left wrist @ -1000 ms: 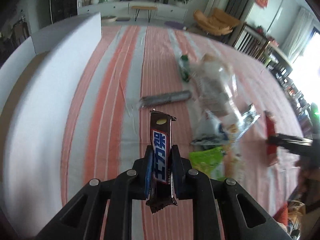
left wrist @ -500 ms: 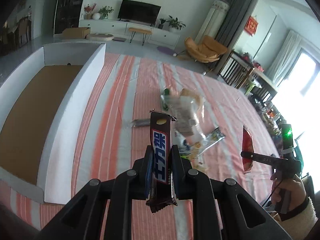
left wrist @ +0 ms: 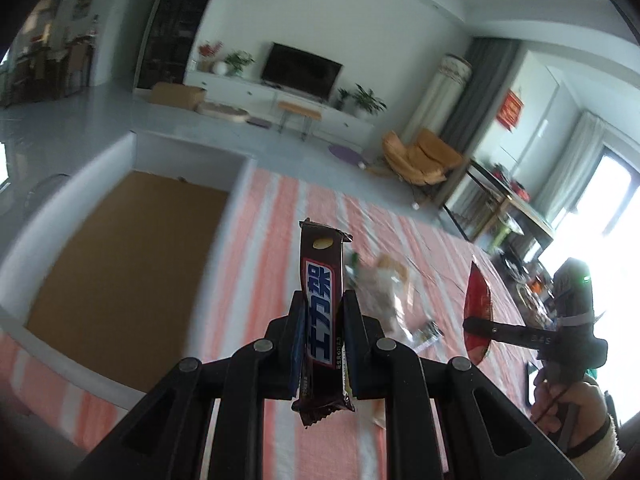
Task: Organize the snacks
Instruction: 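Carry both snacks over the cardboard box and open both tools to drop them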
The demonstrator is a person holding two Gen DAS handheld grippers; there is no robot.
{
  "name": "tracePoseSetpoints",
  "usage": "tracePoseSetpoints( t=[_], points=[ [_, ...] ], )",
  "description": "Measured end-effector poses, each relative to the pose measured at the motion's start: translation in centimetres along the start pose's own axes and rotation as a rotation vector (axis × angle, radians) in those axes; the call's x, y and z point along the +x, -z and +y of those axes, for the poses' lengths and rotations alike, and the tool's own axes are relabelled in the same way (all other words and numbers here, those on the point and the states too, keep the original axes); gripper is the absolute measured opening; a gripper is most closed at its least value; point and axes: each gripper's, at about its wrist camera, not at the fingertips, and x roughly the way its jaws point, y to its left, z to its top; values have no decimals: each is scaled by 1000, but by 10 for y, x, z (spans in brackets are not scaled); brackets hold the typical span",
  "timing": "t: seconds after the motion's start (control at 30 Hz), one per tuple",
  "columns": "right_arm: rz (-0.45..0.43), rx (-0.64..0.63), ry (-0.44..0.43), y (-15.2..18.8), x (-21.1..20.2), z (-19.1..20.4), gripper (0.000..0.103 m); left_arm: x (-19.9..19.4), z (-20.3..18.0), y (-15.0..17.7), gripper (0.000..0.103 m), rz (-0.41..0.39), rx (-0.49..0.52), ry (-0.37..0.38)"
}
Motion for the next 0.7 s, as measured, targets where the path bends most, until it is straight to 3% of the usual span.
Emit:
tracePoseSetpoints(
  t=[0.23,0.37,0.5,0.57,0.6,0.63,0.67,0.7],
  points=[
    [47,-148,-167,-31,55,120,15,-16,81,-22,17,-37,-65,-185],
    [79,-244,-199,-35,96,181,15,-15,129,-24,17,-28,-115,-293],
    [98,-315,-178,-28,141,221,15,-10,169,-16,17,-25,-136,-409],
    [98,-321,-173,-25,156,226,21,-5,184,-10,17,-18,-141,-476],
    [87,-314,-171,-24,159,224,38,-1,192,-6,22,-16,-147,-517],
    [73,-309,-163,-24,160,225,64,0,197,-3,33,-13,-152,-541],
    [50,-304,-150,-22,157,220,71,2,201,1,42,-8,-157,-562],
    [27,-309,-132,-21,153,214,71,3,203,5,62,-5,-161,-577]
  ],
)
